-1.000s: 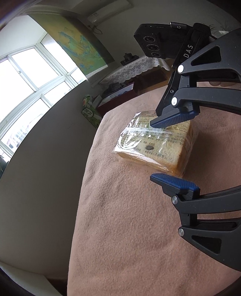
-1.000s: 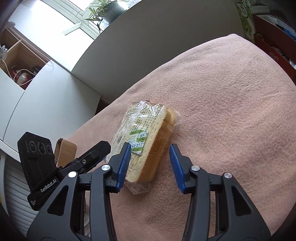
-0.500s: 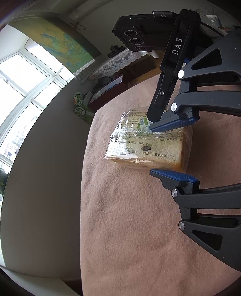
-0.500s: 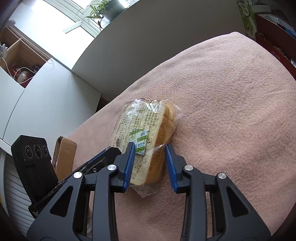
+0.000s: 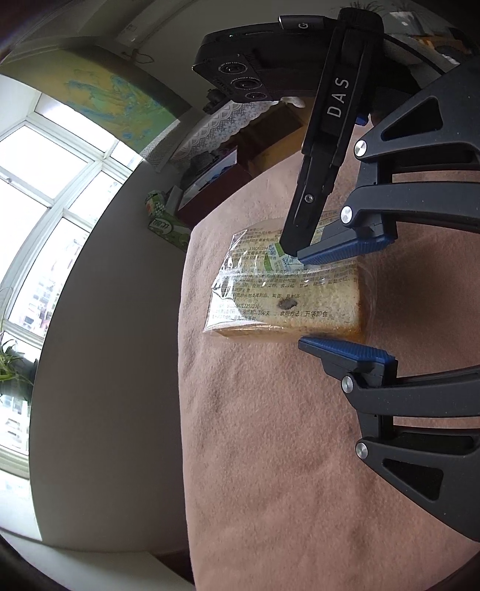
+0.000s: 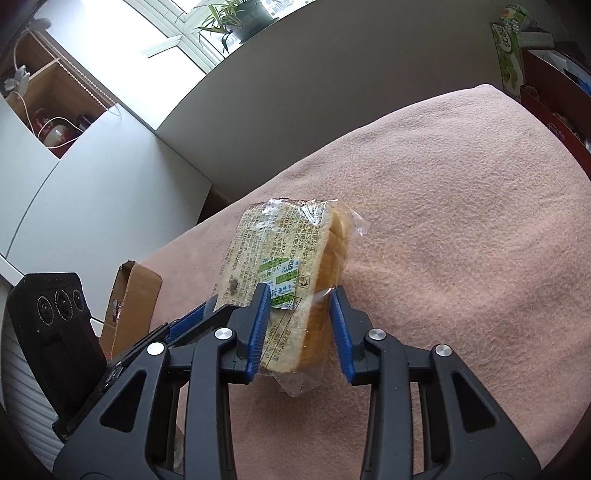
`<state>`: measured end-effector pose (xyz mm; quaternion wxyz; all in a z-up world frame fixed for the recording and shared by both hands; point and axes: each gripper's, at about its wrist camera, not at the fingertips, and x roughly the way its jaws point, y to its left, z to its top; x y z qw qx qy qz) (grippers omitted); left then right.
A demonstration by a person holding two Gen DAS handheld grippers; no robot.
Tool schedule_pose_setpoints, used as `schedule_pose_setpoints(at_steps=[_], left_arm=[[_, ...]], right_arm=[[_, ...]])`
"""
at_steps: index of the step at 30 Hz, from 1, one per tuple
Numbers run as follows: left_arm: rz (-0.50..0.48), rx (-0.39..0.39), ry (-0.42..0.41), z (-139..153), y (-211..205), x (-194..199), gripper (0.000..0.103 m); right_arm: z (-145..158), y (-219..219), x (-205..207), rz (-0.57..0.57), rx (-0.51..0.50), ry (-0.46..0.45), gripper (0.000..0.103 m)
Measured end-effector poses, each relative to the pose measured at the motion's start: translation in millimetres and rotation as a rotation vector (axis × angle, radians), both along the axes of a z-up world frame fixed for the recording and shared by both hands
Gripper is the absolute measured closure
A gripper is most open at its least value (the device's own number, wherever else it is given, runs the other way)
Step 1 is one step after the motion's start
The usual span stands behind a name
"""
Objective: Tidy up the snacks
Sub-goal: 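Lift and carry the bread loaf over the box with the right tool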
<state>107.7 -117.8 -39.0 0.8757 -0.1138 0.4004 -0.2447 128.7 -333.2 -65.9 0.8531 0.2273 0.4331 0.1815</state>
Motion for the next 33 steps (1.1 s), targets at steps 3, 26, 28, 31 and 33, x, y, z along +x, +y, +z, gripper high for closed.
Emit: schedule_pose_setpoints(at_steps=[3,26,28,31,33], left_arm=[[0.013,0.007,-0.02,5.3,8.2,-5.8,0.065],[0.205,0.034,-0.125,35.8,115.7,-53.4,0.064],[0.225,0.03,-0.131,36.7,127.0,-58.1,0.065],[0.255,0.034,-0.145,39.5,145.2,-67.4,0.064],[0.277,0.029,-0.152,40.6,161.5,-73.6,0.065]], right_arm=[[5.8,11.1,-1.4,0.019,-0.003,-0.014,0.069],[45.3,157.6,-21.6,0.225,-0.044,-0.113,0.069],[47.8,172.0,-23.7,0.242,-0.049,-0.122,0.069],[50.7,191.7,-26.1,0.273,-0.046,-0.13,0.069],[52.0,205.3,-27.5,0.292,-0.043,-0.134,0.069]])
